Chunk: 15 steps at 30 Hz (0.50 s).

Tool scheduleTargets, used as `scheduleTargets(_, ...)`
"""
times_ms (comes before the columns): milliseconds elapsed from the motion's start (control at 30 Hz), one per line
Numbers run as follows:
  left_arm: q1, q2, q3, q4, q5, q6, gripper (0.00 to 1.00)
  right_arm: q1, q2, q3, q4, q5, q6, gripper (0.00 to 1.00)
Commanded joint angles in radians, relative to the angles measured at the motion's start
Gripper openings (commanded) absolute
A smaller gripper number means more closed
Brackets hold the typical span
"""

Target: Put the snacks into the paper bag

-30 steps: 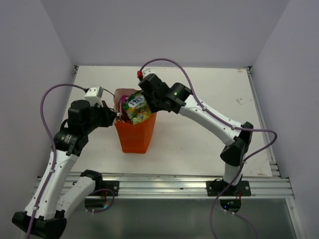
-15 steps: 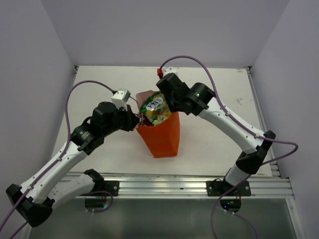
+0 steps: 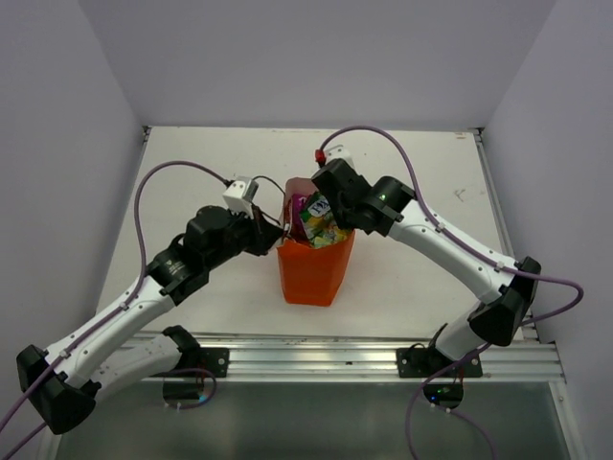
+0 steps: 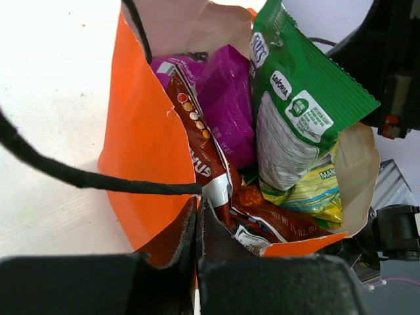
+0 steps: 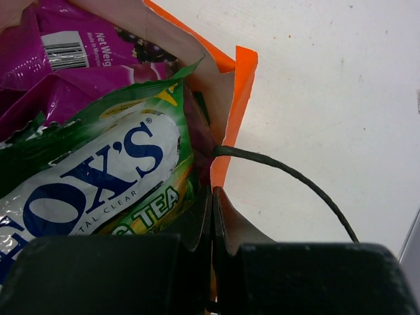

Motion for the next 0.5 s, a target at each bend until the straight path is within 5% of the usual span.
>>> scheduleTargets(0, -0.036, -0.005, -0.013, 0.068, -0.002, -0.003, 0.00, 0.000, -0.010, 0.011, 0.075, 0.011, 0.039, 0.05)
scheduleTargets(67, -0.042, -0.007, -0.005, 0.061, -0.005, 0.001, 0.00, -0.002, -0.012, 0.011, 0.070, 0.010, 0.046, 0.29)
scheduleTargets(167, -0.043, -0.016, 0.035, 0.042, -0.016, 0.030, 0.38, 0.000, -0.029, 0.023, 0.073, 0.014, 0.052, 0.64)
scheduleTargets(200, -0.046, -0.020, 0.056, 0.027, -0.028, 0.047, 0.56, -0.002, -0.042, 0.036, 0.070, 0.021, 0.054, 0.67)
scheduleTargets(300, -0.046, -0.033, 0.177, -0.022, -0.111, 0.085, 0.76, -0.002, -0.072, 0.120, 0.033, 0.045, 0.048, 0.69)
scheduleTargets(467, -0.046, -0.057, 0.412, -0.136, -0.342, 0.110, 0.78, 0.000, -0.113, 0.307, -0.097, 0.219, 0.068, 0.73)
